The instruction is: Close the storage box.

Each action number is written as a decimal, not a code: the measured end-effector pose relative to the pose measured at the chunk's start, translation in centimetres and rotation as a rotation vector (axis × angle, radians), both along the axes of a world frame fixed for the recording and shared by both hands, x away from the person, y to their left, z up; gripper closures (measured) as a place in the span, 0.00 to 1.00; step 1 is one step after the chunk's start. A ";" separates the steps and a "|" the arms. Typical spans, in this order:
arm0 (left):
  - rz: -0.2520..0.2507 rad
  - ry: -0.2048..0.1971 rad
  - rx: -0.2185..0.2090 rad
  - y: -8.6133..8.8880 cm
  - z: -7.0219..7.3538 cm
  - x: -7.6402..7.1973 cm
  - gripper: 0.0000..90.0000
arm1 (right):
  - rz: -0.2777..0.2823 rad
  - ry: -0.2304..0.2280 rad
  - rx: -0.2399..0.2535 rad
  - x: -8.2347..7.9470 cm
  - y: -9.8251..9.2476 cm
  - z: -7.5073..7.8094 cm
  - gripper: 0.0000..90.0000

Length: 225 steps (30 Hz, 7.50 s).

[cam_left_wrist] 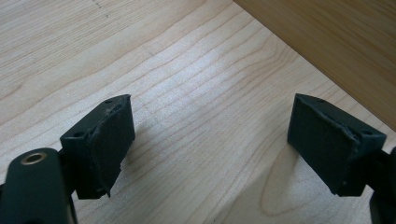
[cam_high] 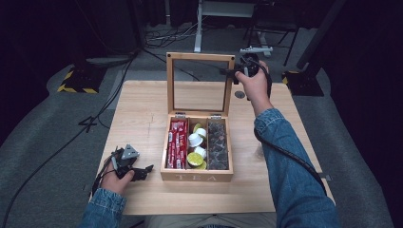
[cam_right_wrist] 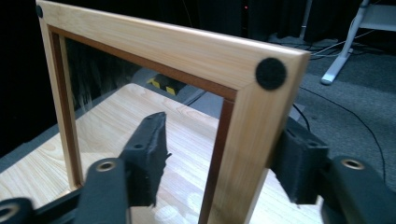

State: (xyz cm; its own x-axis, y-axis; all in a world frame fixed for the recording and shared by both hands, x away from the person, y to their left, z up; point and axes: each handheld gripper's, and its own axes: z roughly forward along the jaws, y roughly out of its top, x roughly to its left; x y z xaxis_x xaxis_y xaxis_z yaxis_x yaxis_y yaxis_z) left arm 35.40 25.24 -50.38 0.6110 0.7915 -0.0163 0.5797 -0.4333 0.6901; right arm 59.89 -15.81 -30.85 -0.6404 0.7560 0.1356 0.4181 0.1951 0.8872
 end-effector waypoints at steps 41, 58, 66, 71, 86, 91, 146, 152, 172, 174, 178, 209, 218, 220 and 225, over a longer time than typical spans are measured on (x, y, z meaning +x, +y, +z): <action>0.015 0.008 -0.005 -0.2 0.0 0.1 0.16 | 0.261 -0.055 -0.108 -11.3 -2.1 2.7 0.67; 0.018 0.008 -0.002 -0.2 0.0 0.2 0.16 | 0.321 -0.089 -0.187 -15.9 -1.9 0.5 0.54; 0.019 0.002 0.000 -0.2 0.0 0.3 0.16 | 0.342 -0.087 -0.212 -17.8 -1.8 -1.1 0.49; 0.020 0.003 -0.002 -0.3 0.0 0.3 0.16 | 0.353 -0.089 -0.224 -18.6 -1.7 -1.9 0.46; 0.021 0.002 -0.004 -0.3 0.0 0.3 0.16 | 0.394 -0.167 -0.328 -21.8 -0.8 -4.1 0.40; 0.020 0.003 -0.001 -0.3 0.0 0.3 0.16 | 0.409 -0.182 -0.357 -22.4 -0.7 -5.0 0.36; 0.021 0.005 -0.003 -0.3 0.0 0.3 0.16 | 0.469 -0.230 -0.548 -25.8 0.5 -11.1 0.25; 0.020 0.002 0.000 -0.3 0.0 0.3 0.16 | 0.468 -0.218 -0.539 -25.9 0.4 -11.2 0.25; 0.033 0.004 -0.012 -0.2 -0.1 0.0 0.17 | 0.480 -0.099 -0.333 -25.1 -0.8 -10.0 0.30; 0.035 0.005 -0.009 -0.1 -0.1 -0.3 0.17 | 0.472 -0.093 -0.309 -24.9 -1.2 -9.5 0.29; 0.032 0.003 -0.005 0.2 0.0 -0.7 0.17 | 0.465 -0.076 -0.278 -24.3 -2.5 -8.6 0.22; 0.002 0.019 0.009 1.0 -0.1 0.0 0.07 | 0.078 0.061 -0.235 -21.7 -17.2 -7.7 0.17; 0.001 0.031 0.014 1.0 -0.2 0.3 0.02 | -0.028 0.153 -0.275 -20.9 -20.9 -9.7 0.17; -0.002 0.029 0.018 1.0 -0.1 0.4 0.02 | -0.053 0.180 -0.283 -20.7 -21.4 -10.4 0.17; -0.003 0.028 0.022 1.0 -0.2 0.5 0.00 | -0.082 0.224 -0.284 -20.3 -22.7 -12.1 0.17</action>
